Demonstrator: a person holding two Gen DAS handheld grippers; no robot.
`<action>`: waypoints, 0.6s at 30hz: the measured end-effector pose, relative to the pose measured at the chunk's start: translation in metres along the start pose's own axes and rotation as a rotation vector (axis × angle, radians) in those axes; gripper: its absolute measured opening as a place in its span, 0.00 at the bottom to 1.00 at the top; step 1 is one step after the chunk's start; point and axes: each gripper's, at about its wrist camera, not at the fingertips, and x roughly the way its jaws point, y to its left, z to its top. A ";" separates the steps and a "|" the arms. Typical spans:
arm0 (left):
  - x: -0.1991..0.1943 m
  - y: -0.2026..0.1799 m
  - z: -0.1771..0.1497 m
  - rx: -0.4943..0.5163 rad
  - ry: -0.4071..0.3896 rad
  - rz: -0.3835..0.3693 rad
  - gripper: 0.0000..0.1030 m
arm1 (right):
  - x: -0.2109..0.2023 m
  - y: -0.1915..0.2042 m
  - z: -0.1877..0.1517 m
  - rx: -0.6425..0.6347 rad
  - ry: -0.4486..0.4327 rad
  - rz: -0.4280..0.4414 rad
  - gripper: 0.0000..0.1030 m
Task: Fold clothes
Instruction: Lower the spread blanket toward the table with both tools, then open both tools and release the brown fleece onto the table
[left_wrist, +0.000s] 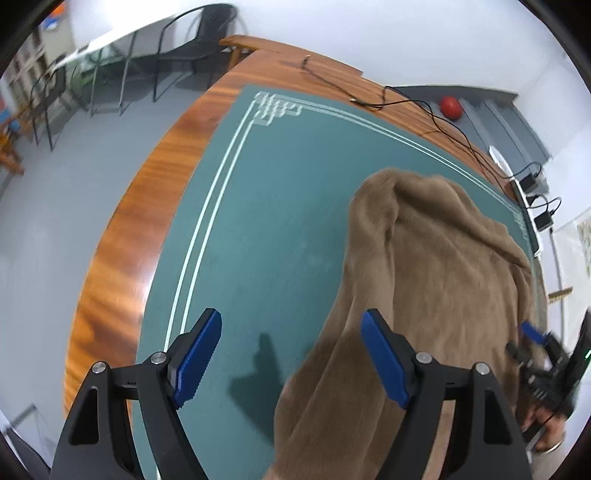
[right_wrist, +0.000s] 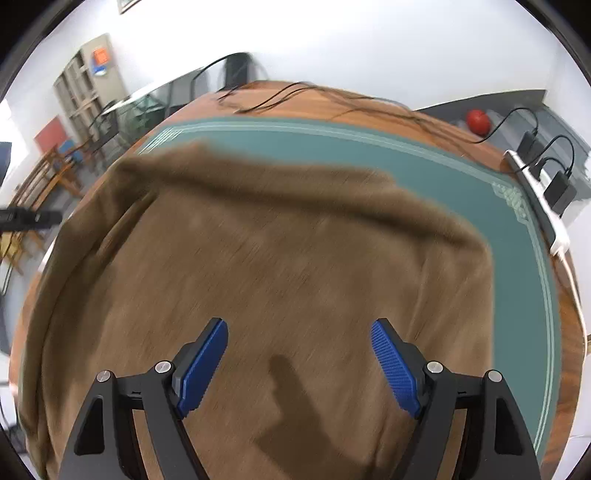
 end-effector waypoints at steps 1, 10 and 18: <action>-0.001 0.004 -0.005 -0.021 0.007 -0.004 0.79 | 0.001 0.004 -0.006 -0.009 0.011 0.003 0.79; -0.016 -0.047 0.003 0.054 -0.044 -0.068 0.79 | -0.006 -0.007 -0.017 0.064 0.022 -0.002 0.79; 0.046 -0.120 0.052 0.182 -0.006 -0.013 0.79 | 0.009 -0.034 0.011 0.204 0.007 -0.031 0.79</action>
